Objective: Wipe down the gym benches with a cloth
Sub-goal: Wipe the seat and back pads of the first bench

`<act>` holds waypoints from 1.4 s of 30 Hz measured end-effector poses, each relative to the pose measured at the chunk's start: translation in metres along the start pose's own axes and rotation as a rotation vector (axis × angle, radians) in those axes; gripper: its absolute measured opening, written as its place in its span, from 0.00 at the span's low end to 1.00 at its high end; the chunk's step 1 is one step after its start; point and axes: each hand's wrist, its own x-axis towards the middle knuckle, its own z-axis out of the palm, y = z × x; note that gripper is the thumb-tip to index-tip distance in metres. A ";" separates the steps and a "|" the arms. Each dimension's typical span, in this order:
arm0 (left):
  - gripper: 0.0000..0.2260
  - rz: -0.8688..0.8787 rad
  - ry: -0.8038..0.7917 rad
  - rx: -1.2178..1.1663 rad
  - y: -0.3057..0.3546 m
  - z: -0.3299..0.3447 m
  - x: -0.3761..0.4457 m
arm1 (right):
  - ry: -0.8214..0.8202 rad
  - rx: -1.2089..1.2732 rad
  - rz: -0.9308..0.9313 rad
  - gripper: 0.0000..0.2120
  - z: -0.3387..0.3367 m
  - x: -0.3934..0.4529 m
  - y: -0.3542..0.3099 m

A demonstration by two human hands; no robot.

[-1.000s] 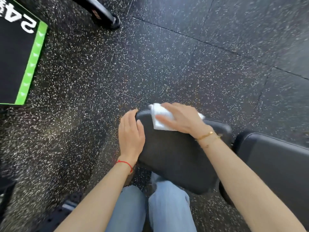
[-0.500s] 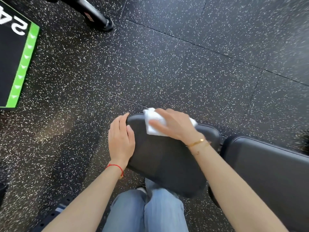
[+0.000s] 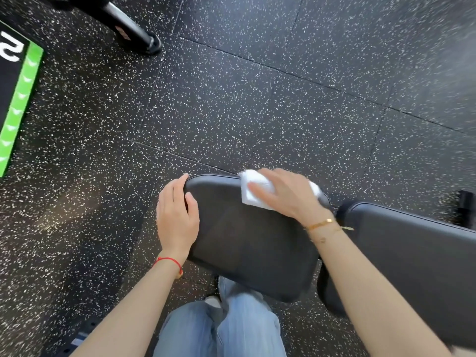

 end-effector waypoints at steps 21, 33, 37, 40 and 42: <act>0.18 0.004 -0.064 0.006 -0.003 -0.001 0.006 | -0.098 -0.002 -0.200 0.24 0.022 0.047 -0.061; 0.18 0.031 0.001 -0.009 -0.005 0.000 0.003 | -0.029 -0.035 0.059 0.22 0.000 -0.002 0.018; 0.18 0.047 0.011 -0.028 -0.007 0.001 0.002 | 0.194 -0.150 0.036 0.24 0.014 -0.020 0.004; 0.19 0.101 0.027 -0.028 -0.011 0.003 0.002 | 0.362 -0.116 -0.023 0.23 0.032 -0.054 -0.002; 0.19 0.133 0.038 -0.042 -0.013 0.003 0.001 | 0.381 -0.105 -0.003 0.25 0.035 -0.061 0.003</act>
